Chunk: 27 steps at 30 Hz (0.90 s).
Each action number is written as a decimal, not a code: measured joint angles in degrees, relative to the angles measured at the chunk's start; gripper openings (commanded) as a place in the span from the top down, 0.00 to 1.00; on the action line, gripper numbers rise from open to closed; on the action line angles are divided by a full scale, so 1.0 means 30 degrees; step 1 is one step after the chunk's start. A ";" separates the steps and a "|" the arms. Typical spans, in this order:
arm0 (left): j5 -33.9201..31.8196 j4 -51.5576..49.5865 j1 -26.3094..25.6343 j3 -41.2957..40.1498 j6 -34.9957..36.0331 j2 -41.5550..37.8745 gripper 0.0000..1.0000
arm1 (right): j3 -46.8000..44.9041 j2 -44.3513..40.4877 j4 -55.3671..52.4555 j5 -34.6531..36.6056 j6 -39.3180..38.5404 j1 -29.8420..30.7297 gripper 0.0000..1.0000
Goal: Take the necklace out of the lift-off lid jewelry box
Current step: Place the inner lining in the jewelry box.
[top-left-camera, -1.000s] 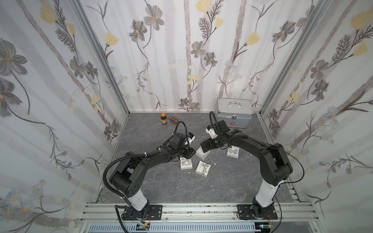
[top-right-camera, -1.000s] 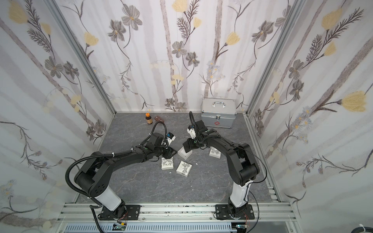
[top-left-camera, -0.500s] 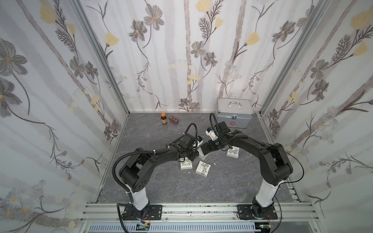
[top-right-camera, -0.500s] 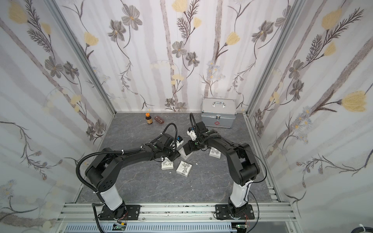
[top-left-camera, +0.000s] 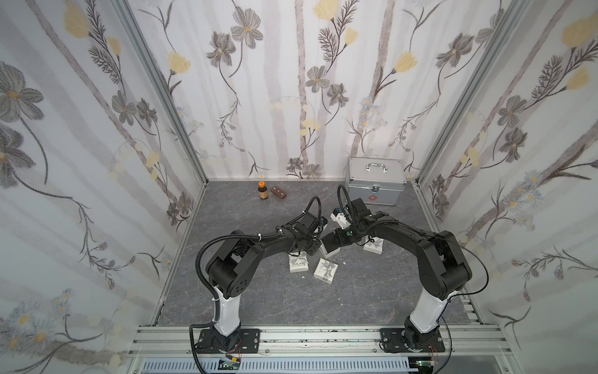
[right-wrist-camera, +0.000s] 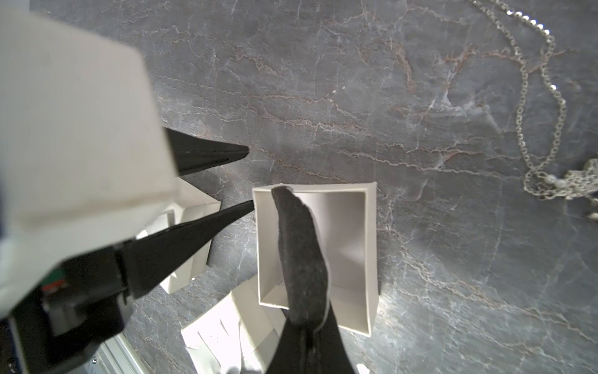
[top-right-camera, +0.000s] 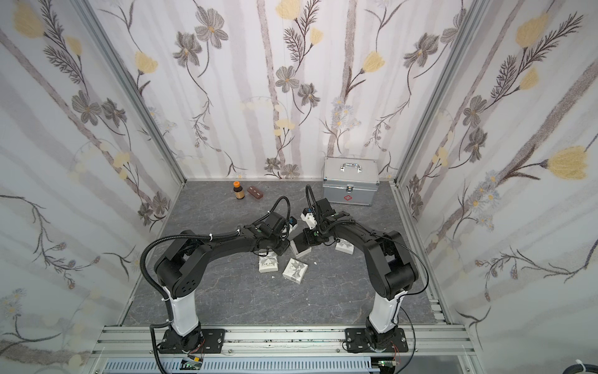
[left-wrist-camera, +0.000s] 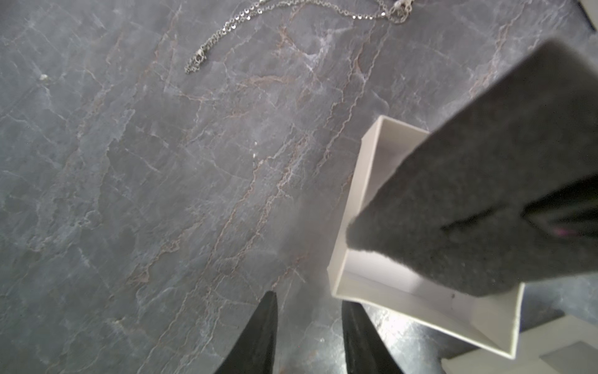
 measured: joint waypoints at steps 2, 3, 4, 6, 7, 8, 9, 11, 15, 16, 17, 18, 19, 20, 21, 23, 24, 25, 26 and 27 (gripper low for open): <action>0.0022 0.0073 -0.0007 0.0117 -0.0124 0.0095 0.65 | -0.0015 -0.0109 0.0036 -0.0022 0.0000 -0.0007 1.00; 0.0087 0.0138 -0.0007 0.0153 -0.0182 0.0102 0.65 | -0.0022 -0.0160 0.0036 -0.0095 0.0000 -0.0015 1.00; 0.0160 0.0219 -0.0007 0.0175 -0.0204 0.0102 0.65 | -0.0022 -0.0175 0.0036 -0.0146 0.0000 -0.0029 1.00; 0.0226 0.0444 -0.0007 0.0182 -0.0262 0.0102 0.65 | -0.0095 -0.0175 0.0051 -0.0153 0.0000 -0.0058 1.00; 0.0248 0.0474 -0.0007 0.0182 -0.0270 0.0102 0.65 | -0.0138 -0.0160 0.0036 -0.0204 0.0000 -0.0080 1.00; 0.0313 0.0481 -0.0007 0.0182 -0.0299 0.0102 0.65 | -0.0160 -0.0087 0.0044 -0.0313 0.0000 -0.0073 1.00; 0.0364 0.0510 0.0000 0.0182 -0.0350 0.0102 0.65 | -0.0160 0.0044 0.0095 -0.0474 0.0007 -0.0073 1.00; 0.0423 0.0619 0.0000 0.0153 -0.0495 0.0102 0.65 | -0.0197 0.0415 0.0226 -0.0583 0.0015 -0.0073 1.00; 0.0590 0.0765 -0.0007 0.0015 -0.0670 0.0095 0.65 | -0.0306 0.0911 0.0386 -0.0670 0.0219 -0.0058 1.00; 0.0648 0.0831 -0.0007 -0.0036 -0.0685 0.0087 0.65 | -0.0306 0.0954 0.0466 -0.0670 0.0328 -0.0051 1.00; 0.0656 0.0867 0.0000 -0.0073 -0.0729 0.0080 0.66 | -0.0291 0.0991 0.0503 -0.0670 0.0342 -0.0051 1.00; 0.0656 0.0896 -0.0007 -0.0109 -0.0758 0.0058 0.66 | -0.0262 0.1049 0.0517 -0.0663 0.0350 -0.0051 0.99; 0.0656 0.0933 0.0000 -0.0146 -0.0794 0.0029 0.66 | -0.0240 0.1137 0.0525 -0.0648 0.0379 -0.0051 0.96; 0.0678 0.0998 0.0000 -0.0182 -0.0816 0.0015 0.66 | -0.0211 0.1217 0.0525 -0.0634 0.0525 -0.0051 0.93; 0.0678 0.1071 0.0000 -0.0226 -0.0852 -0.0015 0.66 | -0.0182 0.1297 0.0510 -0.0590 0.0510 -0.0044 0.88; 0.0699 0.1173 0.0000 -0.0299 -0.0969 -0.0102 0.66 | -0.0124 0.1406 0.0503 -0.0430 0.0634 0.0007 0.83; 0.0699 0.1188 0.0000 -0.0335 -0.0984 -0.0168 0.66 | -0.0080 0.1464 0.0503 -0.0291 0.0634 0.0066 0.80; 0.0707 0.1253 0.0000 -0.0386 -0.1049 -0.0240 0.66 | -0.0051 0.1494 0.0517 -0.0051 0.0641 0.0160 0.77; 0.0707 0.1333 0.0000 -0.0430 -0.1049 -0.0306 0.66 | -0.0051 0.1494 0.0503 0.0138 0.0641 0.0233 0.74; 0.0707 0.1399 0.0000 -0.0474 -0.1064 -0.0357 0.66 | -0.0051 0.1457 0.0481 0.0459 0.0634 0.0357 0.68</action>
